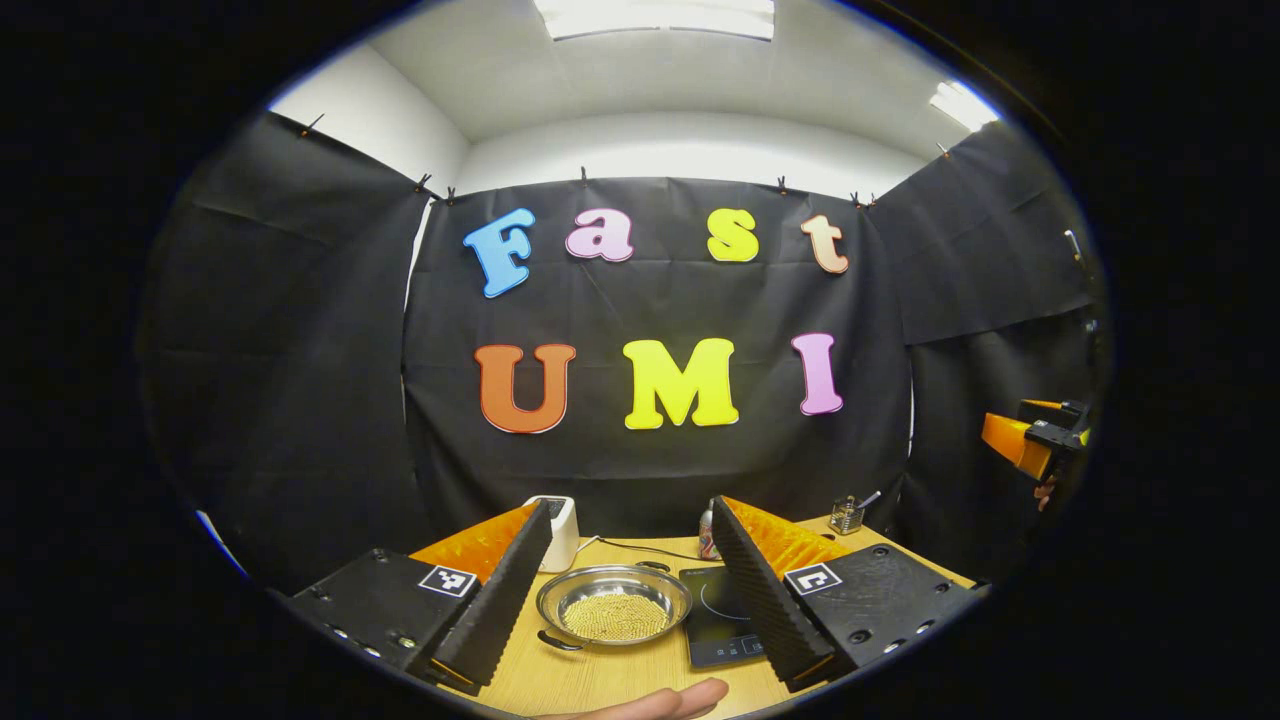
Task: First push the handle of the pot to place it horizontally, then grasp the pot with both hands and set it on the induction cooktop.
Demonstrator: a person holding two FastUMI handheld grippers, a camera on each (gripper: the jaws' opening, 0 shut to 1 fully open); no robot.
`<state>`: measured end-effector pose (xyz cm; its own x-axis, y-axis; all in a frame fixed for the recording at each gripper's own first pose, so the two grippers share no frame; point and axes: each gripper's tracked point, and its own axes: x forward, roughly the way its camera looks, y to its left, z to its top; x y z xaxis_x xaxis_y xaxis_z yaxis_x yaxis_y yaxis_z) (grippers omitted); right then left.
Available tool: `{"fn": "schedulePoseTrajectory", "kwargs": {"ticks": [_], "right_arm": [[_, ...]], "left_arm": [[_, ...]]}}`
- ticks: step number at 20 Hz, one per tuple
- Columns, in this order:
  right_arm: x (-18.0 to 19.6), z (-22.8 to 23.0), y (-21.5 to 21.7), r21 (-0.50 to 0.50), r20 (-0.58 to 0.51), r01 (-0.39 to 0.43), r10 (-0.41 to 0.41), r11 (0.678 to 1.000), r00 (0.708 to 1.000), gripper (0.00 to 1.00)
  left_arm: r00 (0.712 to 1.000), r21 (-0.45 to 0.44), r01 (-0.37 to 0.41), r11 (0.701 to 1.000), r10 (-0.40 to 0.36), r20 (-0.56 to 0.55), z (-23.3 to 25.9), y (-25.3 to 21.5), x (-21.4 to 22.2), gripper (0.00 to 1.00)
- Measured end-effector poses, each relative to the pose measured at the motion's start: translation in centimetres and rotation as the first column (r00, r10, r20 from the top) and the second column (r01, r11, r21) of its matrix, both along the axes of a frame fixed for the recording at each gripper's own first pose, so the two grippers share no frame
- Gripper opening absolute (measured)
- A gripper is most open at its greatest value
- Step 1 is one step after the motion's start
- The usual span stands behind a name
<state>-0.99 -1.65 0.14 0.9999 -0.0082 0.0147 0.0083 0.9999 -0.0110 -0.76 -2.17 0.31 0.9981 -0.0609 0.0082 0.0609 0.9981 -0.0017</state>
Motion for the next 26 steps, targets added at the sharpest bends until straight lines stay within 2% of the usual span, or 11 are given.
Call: {"fn": "schedulePoseTrajectory", "kwargs": {"ticks": [1, 3, 10, 16, 18, 19, 20, 21, 22, 26], "right_arm": [[-0.1, 0.1, 0.0, 0.001, 0.001, -0.001, 0.001, 1.0, 1.0, 0.99], [-0.1, 0.3, 0.1, -0.001, 0.008, -0.003, 0.003, 1.0, 1.0, 0.96], [-0.4, 0.7, 0.1, -0.002, 0.028, -0.003, 0.003, 1.0, 1.0, 0.99], [-0.1, 0.3, 0.3, -0.002, 0.028, -0.007, 0.007, 1.0, 1.0, 0.99], [-0.1, -0.1, 0.2, -0.003, 0.024, -0.008, 0.008, 1.0, 1.0, 0.99], [0.0, -0.2, 0.3, -0.003, 0.021, -0.009, 0.009, 1.0, 1.0, 0.99], [0.2, -0.5, 0.2, -0.004, 0.018, -0.009, 0.009, 1.0, 1.0, 0.99], [0.3, -0.6, 0.2, -0.003, 0.014, -0.009, 0.009, 1.0, 1.0, 0.99], [0.5, -0.9, 0.2, -0.002, 0.01, -0.009, 0.01, 1.0, 1.0, 0.99], [1.0, -1.6, 0.1, 0.001, -0.003, -0.01, 0.01, 1.0, 1.0, 0.96]], "left_arm": [[1.0, -0.005, 0.004, 1.0, -0.004, -0.002, 0.0, -0.2, 0.0, 0.96], [1.0, -0.017, 0.009, 1.0, -0.009, 0.007, 0.3, -0.1, 0.1, 0.96], [0.999, -0.079, -0.001, 0.997, 0.005, 0.046, 1.1, 0.2, 0.6, 0.96], [0.999, -0.071, -0.015, 0.997, 0.018, 0.035, -0.3, 0.6, 2.3, 0.95], [1.0, -0.048, 0.0, 0.999, 0.001, 0.026, -1.2, 0.5, 3.2, 0.95], [1.0, -0.035, -0.005, 0.999, 0.005, 0.013, -1.9, 0.6, 3.7, 0.86], [1.0, -0.027, -0.004, 1.0, 0.004, 0.006, -2.5, 0.8, 4.2, 0.71], [1.0, -0.021, -0.01, 1.0, 0.009, -0.016, -3.1, 0.9, 4.4, 0.76], [0.999, -0.018, 0.001, 1.0, -0.001, -0.036, -3.9, 0.7, 4.8, 0.73], [0.983, -0.044, 0.045, 0.998, -0.052, -0.179, -8.1, 0.3, 6.1, 0.17]]}}
